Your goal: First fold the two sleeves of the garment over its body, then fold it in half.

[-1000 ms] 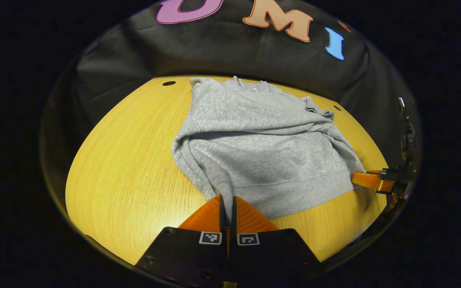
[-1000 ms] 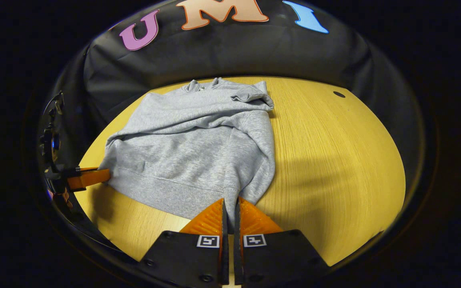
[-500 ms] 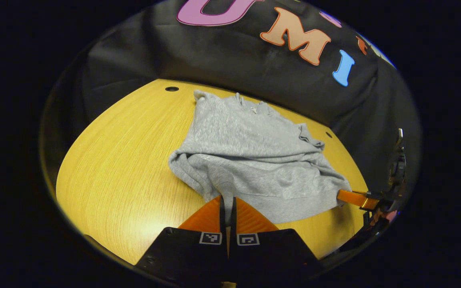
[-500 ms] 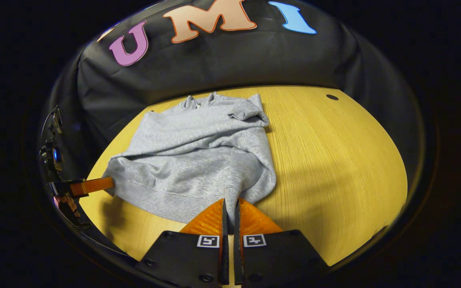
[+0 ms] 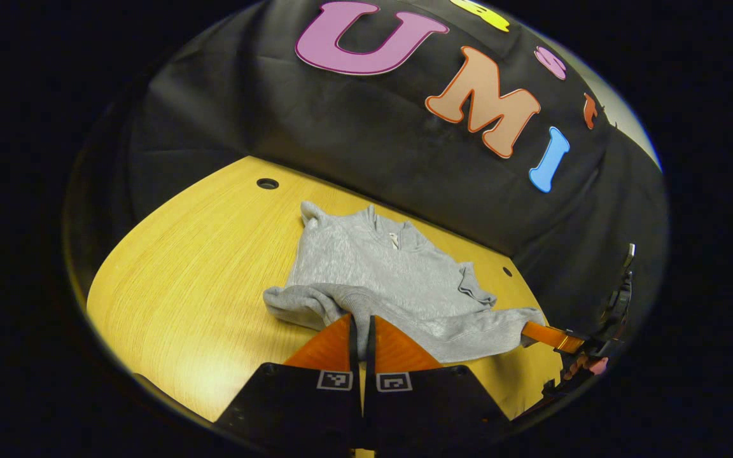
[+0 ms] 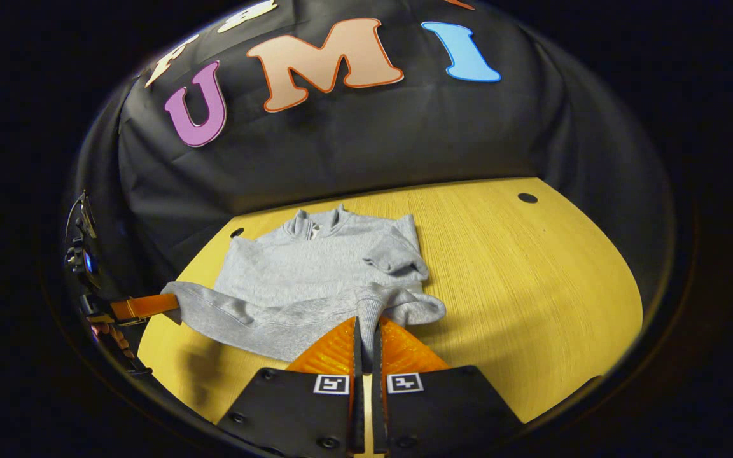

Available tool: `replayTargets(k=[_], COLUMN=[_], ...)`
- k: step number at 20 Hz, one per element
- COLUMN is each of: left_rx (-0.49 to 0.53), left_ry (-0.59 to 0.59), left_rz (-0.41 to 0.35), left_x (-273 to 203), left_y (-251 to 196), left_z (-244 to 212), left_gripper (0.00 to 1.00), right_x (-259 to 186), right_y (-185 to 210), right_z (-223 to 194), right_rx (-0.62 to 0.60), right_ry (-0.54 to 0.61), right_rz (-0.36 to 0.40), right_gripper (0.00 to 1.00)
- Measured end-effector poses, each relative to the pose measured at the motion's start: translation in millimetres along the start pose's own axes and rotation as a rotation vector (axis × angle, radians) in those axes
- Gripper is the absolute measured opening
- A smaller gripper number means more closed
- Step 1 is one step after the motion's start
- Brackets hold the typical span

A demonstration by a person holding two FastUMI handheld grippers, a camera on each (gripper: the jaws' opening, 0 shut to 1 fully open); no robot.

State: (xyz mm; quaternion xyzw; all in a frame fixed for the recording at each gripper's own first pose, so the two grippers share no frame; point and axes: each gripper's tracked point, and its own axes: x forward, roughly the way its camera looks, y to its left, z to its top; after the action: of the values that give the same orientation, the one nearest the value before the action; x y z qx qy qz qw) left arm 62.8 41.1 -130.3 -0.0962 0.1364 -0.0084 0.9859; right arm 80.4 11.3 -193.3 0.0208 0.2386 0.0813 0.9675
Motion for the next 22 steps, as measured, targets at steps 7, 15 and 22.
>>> replayTargets(k=[7, 15, 22], left_rx=[0.063, 0.129, 0.102], left_ry=[0.009, 0.134, 0.115], left_rz=[0.017, 0.089, 0.075], left_x=[66.8, 138.8, 143.5], left_y=[7.1, 38.6, 41.4], left_z=[34.4, 8.6, 10.3], left_gripper=[0.00, 0.00, 0.04], right_x=[65.0, 135.2, 138.7], right_y=[8.3, -3.1, 2.3], right_z=[30.5, -6.6, -3.6], right_rx=[-0.005, 0.040, 0.086], right_ry=[0.015, 0.158, 0.145], right_rz=[0.007, -0.002, 0.033], right_gripper=[0.07, 0.07, 0.14])
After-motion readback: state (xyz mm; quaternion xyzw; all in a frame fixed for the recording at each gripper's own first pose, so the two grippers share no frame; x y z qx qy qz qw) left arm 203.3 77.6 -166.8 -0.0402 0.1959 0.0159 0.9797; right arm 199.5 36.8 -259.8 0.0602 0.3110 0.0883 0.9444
